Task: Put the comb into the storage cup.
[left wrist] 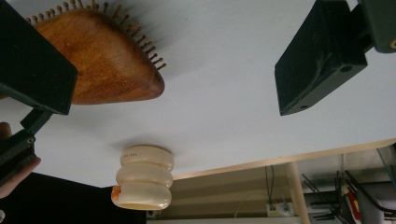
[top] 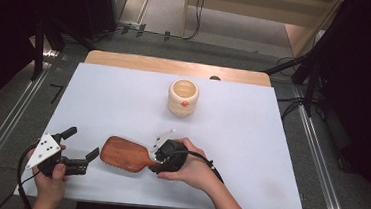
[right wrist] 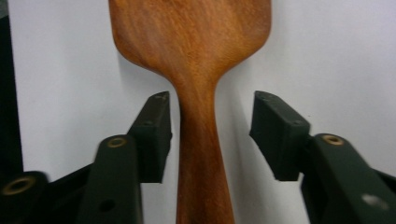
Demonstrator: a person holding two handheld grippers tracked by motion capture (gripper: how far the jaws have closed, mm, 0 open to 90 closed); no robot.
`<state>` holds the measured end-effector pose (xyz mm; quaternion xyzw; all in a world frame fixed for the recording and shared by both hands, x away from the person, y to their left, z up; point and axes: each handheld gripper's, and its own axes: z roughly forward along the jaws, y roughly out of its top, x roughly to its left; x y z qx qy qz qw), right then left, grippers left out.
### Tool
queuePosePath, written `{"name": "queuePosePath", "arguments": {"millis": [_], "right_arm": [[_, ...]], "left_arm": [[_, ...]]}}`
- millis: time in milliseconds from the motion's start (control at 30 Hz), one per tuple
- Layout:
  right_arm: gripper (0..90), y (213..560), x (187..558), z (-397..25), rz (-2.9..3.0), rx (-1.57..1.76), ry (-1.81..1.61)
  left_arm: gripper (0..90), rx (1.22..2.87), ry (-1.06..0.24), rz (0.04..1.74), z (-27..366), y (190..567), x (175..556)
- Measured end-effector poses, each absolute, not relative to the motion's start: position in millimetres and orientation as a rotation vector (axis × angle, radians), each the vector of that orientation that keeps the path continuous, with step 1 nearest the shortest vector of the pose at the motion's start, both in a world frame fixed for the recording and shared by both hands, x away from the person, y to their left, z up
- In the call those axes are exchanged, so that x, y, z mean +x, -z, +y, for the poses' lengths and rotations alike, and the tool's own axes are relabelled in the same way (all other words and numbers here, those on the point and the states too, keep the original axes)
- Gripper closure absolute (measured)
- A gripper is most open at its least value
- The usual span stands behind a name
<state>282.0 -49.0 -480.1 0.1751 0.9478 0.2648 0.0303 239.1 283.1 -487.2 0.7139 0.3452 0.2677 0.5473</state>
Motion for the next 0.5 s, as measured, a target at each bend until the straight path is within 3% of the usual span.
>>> {"name": "queuePosePath", "arguments": {"millis": [333, 500], "right_arm": [[61.0, 487.5, 285.1, -39.3, 2.962, 0.501, -0.769], [62.8, 487.5, 286.4, -36.8, 2.975, 0.492, -0.754]], "left_arm": [[0.0, 1.691, -0.634, 0.820, 283.3, 487.2, 239.2], [0.0, 1.691, -0.634, 0.818, 283.1, 487.3, 239.4]]}}
